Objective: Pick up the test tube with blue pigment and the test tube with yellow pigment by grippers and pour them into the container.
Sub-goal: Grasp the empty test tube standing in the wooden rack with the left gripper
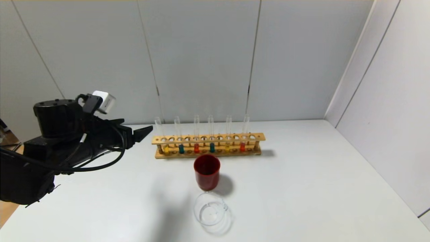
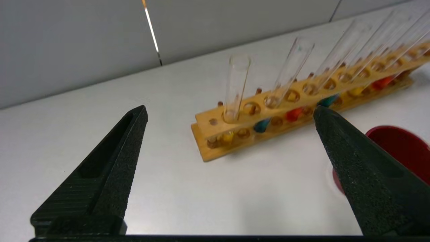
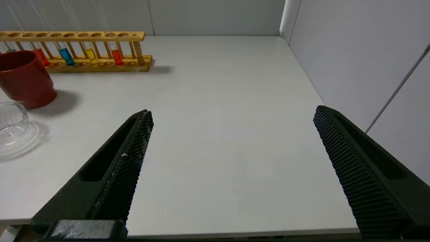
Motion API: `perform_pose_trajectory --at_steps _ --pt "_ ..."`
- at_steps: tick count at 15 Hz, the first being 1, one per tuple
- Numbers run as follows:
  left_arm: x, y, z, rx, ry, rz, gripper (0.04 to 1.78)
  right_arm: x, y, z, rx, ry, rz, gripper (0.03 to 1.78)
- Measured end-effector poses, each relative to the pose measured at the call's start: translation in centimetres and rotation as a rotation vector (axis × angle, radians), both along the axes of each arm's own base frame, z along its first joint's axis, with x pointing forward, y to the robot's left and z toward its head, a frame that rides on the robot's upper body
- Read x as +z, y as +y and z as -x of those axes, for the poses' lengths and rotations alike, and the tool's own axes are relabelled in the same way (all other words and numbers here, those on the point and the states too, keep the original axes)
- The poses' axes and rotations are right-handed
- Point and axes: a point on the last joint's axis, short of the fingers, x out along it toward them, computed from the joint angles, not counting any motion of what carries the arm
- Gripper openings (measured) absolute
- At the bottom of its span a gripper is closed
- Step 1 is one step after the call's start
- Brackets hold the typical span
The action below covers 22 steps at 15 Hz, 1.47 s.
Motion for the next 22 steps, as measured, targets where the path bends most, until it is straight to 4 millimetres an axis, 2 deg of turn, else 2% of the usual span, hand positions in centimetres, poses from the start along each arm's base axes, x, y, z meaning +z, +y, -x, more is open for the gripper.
perform_pose_trajectory --at_steps 12,16,22 --pt "-4.5 -1.5 -3.8 -0.034 0.0 -0.043 1.74 0.0 0.0 0.0 0.0 0.0 0.0 1.74" --pt "-5.2 -1.8 -5.0 -0.035 0.008 -0.043 1.74 0.0 0.0 0.0 0.0 0.0 0.0 1.74" --pt "-6.3 -2.7 -8.1 -0.004 -0.004 -0.045 1.74 0.0 0.0 0.0 0.0 0.0 0.0 1.74"
